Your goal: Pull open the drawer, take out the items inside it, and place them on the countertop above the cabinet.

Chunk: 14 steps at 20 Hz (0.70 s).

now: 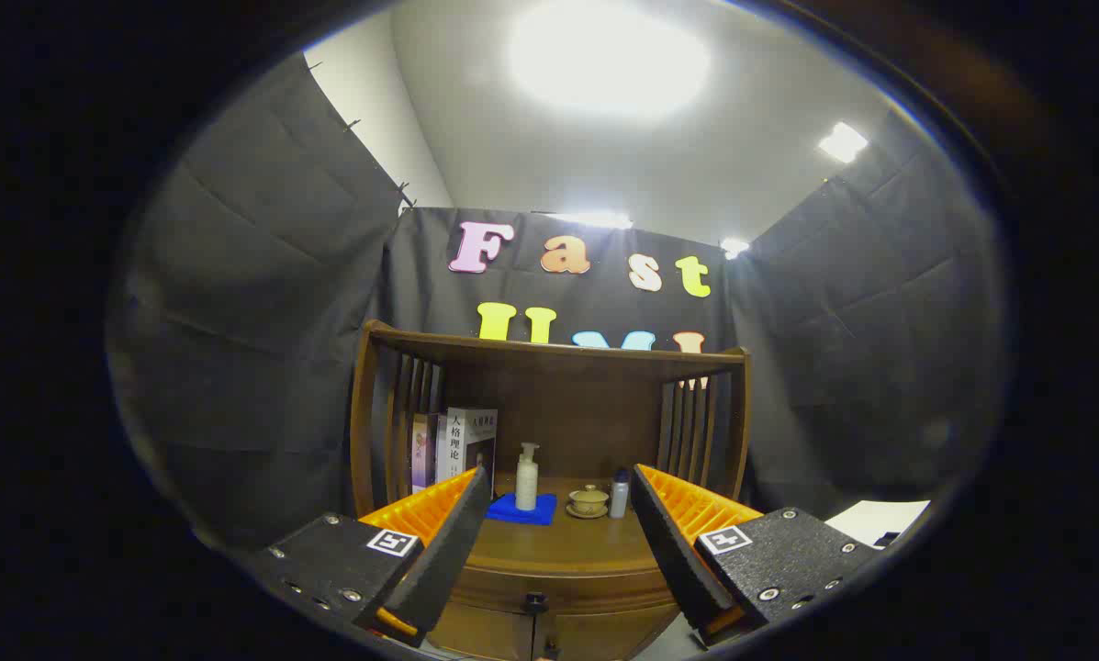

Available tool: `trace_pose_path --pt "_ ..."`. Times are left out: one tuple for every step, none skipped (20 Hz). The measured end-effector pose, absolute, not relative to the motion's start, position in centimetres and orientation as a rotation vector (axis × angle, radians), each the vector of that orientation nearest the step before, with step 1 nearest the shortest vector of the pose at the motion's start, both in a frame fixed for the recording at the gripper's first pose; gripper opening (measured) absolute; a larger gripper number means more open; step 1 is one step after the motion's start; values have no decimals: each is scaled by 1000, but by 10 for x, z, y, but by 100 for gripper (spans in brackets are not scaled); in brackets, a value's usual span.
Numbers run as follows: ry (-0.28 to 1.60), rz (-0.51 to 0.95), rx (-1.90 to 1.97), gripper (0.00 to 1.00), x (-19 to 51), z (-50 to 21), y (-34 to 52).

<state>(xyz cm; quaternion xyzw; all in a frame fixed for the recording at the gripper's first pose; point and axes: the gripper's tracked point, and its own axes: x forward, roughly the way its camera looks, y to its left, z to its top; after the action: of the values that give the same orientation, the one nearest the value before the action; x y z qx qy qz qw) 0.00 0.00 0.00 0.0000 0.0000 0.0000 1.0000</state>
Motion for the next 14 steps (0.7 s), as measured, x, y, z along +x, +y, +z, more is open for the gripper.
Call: trace_pose_path --pt "12 8 14 95 0 -2 1" --pt "21 19 32 95 2 -7 2" --pt "32 34 50 95 3 -11 5" --pt "48 57 69 95 4 -15 10" --pt "64 74 80 95 5 -18 13" --pt "76 78 81 95 5 -22 12" --pt "87 78 74 95 6 -25 11" --pt "98 76 67 95 7 -29 12" --pt "106 75 65 95 7 -31 13" --pt "112 77 65 95 6 -34 16" --pt "115 83 66 95 5 -34 20" --pt "117 88 66 95 5 -34 22" --pt "117 93 63 95 5 -34 25" --pt "116 100 57 95 4 -34 28"
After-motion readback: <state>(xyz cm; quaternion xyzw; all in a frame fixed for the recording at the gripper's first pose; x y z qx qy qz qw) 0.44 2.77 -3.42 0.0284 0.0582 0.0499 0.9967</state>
